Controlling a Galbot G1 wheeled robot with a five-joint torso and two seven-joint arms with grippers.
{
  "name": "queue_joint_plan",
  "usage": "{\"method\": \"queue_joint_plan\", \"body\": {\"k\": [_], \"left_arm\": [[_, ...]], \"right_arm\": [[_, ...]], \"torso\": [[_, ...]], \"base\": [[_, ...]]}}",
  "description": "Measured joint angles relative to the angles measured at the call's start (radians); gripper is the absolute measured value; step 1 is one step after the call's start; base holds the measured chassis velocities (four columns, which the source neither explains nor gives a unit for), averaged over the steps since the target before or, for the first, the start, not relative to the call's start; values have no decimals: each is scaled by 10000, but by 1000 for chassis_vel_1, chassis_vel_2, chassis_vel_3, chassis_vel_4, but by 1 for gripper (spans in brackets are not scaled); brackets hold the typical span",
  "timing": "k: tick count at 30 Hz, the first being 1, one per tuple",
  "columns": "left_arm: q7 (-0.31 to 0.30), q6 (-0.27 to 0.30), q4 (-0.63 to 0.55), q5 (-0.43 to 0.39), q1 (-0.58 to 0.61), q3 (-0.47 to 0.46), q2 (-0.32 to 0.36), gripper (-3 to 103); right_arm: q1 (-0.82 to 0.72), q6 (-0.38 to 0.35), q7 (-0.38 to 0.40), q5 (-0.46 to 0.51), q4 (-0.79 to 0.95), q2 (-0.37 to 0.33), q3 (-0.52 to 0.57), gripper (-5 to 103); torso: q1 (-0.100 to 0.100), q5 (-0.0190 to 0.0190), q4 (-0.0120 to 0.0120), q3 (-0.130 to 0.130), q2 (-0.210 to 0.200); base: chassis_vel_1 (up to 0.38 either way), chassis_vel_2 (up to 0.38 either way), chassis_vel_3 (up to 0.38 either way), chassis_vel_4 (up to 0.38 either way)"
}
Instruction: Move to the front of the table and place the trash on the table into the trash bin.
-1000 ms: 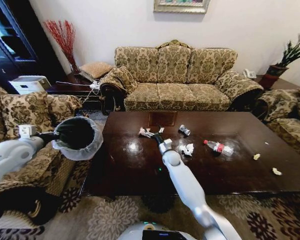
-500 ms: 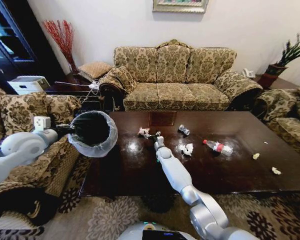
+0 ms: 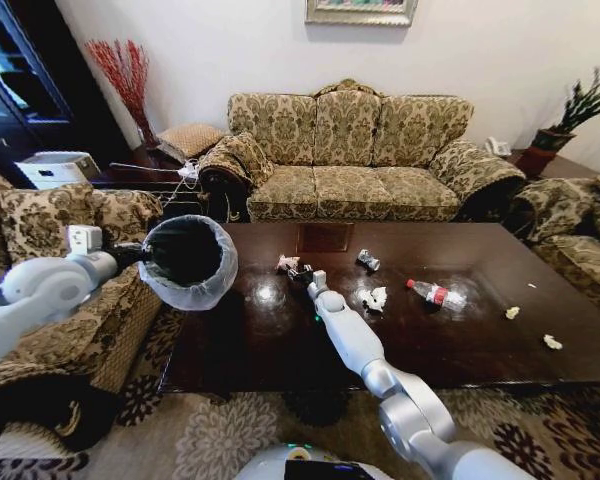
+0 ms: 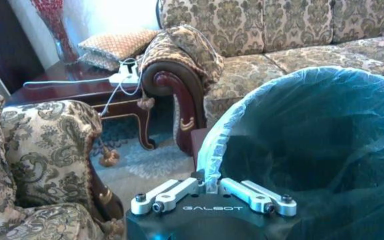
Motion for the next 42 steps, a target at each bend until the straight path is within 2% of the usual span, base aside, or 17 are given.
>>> {"method": "queue_joint_plan", "body": {"k": [3,4,7,9,11,15,16,18,21,31,34,39,41,42], "left_arm": [[-4,-5,-46,-3,17,-2,-61,0],[-6,-6,-47,-4,25,-2,-79,0],[-32,-33,-39,-1,42,1,-114,0],[-51,-60,-39,1,54,23,-119,0],[-57,-67,-41,1,55,29,-118,0],[-75,-122,-33,4,79,64,-74,0],[-75,-122,-33,4,79,64,-74,0],[-102,-125,-65,6,103,77,-72,0],[-126,-134,-84,8,106,78,-65,0],[-152,-166,-126,10,81,65,-122,0],[-154,-166,-111,11,81,35,-122,0],[-153,-166,-54,10,81,31,-84,0],[-154,-186,-39,10,81,40,-68,0],[-153,-191,-62,11,81,52,-71,0]], "right_arm": [[140,-69,-23,25,-267,-3,-56,41],[179,-84,-47,31,-351,-4,-62,49],[223,-129,-78,27,-553,-6,-45,45],[223,-219,-117,-7,-641,-6,-43,36],[206,-251,-139,-50,-676,-7,-45,36],[44,-265,-156,-37,-614,-6,-106,14],[44,-265,-156,-37,-614,-6,-106,14],[13,-276,-154,-5,-599,-6,-125,3],[-35,-302,-142,37,-521,-6,-124,1],[-566,-87,-151,45,145,-7,-8,0],[-1005,139,-225,-172,973,-7,110,0],[-1338,70,-196,-224,1719,-7,17,0],[-1417,437,-159,-206,1818,-7,-28,-3],[-1411,752,-10,-209,1720,-7,2,1]], "torso": [[-1,0,0,0,0],[-1,0,0,0,0],[0,0,1,0,0],[-1,0,0,0,0],[-1,0,1,0,0],[-1,0,-1,-1,1],[-1,0,-1,-1,1],[-1,0,0,-2,2],[-1,0,0,-2,2],[-1,0,1,0,1],[0,0,0,0,1],[0,0,0,0,1],[-1,0,2,0,1],[-1,0,2,0,1]], "base": [[0,0,0,0],[0,0,0,0],[0,0,0,0],[0,0,0,0],[0,0,0,0],[0,0,0,0],[0,0,0,0],[0,0,0,0],[0,0,0,0],[0,0,0,0],[0,0,0,0],[0,0,0,0],[0,0,0,0],[0,0,0,0]]}}
